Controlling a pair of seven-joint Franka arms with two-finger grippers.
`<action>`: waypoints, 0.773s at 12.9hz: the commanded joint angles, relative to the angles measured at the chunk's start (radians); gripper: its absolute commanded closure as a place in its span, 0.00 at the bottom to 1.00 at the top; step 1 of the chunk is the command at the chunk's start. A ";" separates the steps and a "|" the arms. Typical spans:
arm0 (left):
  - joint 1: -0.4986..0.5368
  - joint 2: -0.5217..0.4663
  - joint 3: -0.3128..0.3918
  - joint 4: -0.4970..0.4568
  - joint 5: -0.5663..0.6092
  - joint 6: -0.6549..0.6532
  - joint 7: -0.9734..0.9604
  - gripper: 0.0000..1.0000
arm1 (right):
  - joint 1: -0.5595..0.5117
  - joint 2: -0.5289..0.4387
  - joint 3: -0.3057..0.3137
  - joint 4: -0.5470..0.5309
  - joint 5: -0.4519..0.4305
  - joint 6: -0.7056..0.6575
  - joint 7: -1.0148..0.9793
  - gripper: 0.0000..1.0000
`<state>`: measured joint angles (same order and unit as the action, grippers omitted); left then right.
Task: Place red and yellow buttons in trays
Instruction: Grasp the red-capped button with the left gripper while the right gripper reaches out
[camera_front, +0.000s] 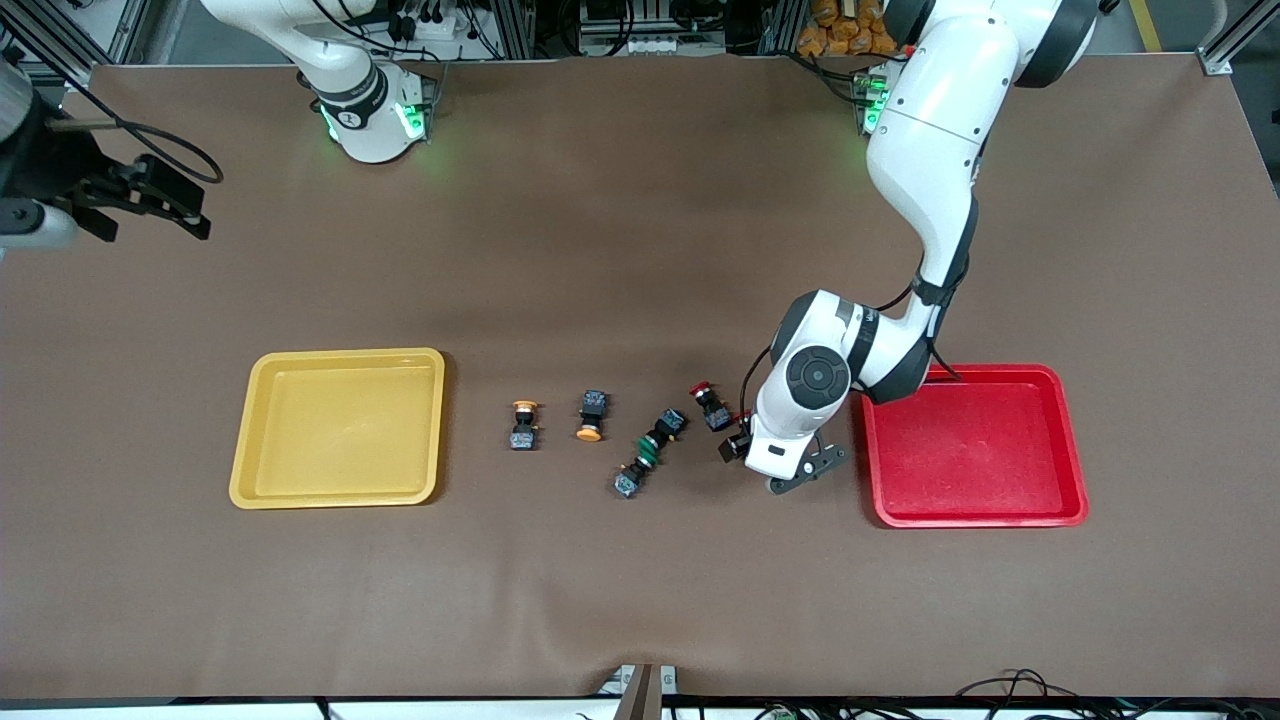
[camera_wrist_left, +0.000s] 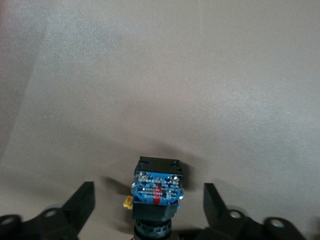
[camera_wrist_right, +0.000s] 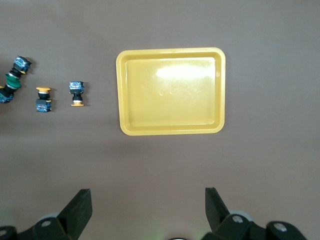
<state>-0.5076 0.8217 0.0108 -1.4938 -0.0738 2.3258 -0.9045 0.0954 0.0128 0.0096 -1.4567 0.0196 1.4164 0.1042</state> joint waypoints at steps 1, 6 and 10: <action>-0.012 0.008 0.012 0.014 -0.003 0.010 -0.011 0.53 | 0.012 0.091 -0.007 0.013 0.013 0.006 -0.006 0.00; 0.000 -0.007 0.018 0.017 -0.004 0.001 -0.033 1.00 | 0.035 0.226 -0.007 0.019 0.013 0.036 -0.005 0.00; 0.018 -0.061 0.080 0.021 -0.001 -0.068 0.024 1.00 | 0.116 0.309 -0.007 0.012 0.014 0.180 0.011 0.00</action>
<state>-0.4964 0.8055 0.0640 -1.4667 -0.0738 2.3082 -0.9109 0.1661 0.2855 0.0118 -1.4617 0.0215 1.5703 0.1052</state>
